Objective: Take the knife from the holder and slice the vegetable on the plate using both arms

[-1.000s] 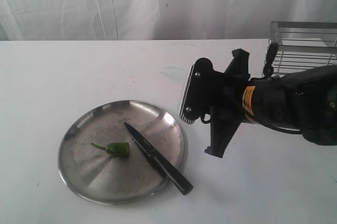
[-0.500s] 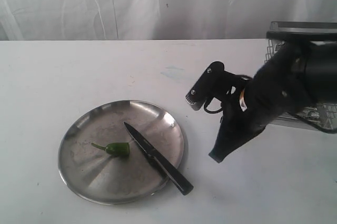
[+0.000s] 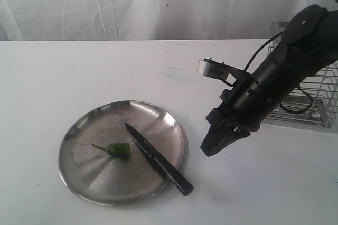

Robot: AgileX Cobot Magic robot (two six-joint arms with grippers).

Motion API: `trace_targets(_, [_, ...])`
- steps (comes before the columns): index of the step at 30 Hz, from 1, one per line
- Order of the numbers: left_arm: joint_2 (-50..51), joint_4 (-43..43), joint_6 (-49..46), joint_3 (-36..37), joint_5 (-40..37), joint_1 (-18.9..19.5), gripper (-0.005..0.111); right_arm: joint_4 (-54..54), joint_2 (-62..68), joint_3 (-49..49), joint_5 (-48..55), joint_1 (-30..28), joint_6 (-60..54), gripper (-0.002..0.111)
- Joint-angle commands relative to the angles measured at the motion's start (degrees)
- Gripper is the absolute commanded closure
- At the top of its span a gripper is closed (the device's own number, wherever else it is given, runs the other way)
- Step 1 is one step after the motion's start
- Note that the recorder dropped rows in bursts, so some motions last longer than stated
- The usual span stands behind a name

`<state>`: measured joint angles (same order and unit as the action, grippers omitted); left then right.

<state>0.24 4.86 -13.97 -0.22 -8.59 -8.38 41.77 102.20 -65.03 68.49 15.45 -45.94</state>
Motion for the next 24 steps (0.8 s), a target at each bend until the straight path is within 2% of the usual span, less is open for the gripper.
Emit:
trace_targets(1, [-0.24,0.57,0.15,0.22,0.06,-0.35,0.107,2.31,2.6,-0.44,-1.11,-0.57,-2.75,0.107])
trace_targets(4, [-0.24,0.57,0.15,0.22,0.06,-0.35,0.107,2.35,4.25,-0.26,-1.54,-0.57,-2.89,0.094])
trace_targets(8, [-0.24,0.57,0.15,0.22,0.06,-0.35,0.107,2.46,6.53,-0.13,-3.43,-0.57,-2.89,0.058])
trace_targets(9, [-0.24,0.57,0.15,0.22,0.06,-0.35,0.107,2.59,7.15,-0.13,-4.82,-0.57,-2.5,0.045])
trace_targets(12, [-0.24,0.57,0.15,0.22,0.06,-0.35,0.107,2.59,8.26,-0.13,-6.04,-0.57,-1.78,0.028])
trace_targets(18, [-0.24,0.57,0.15,0.22,0.06,-0.35,0.107,3.1,9.29,-0.13,-5.92,-0.57,-1.78,0.027])
trace_targets(24, [-0.24,0.57,0.15,0.22,0.06,-0.35,0.107,9.41,12.4,-0.13,-2.98,-0.57,-1.89,0.027])
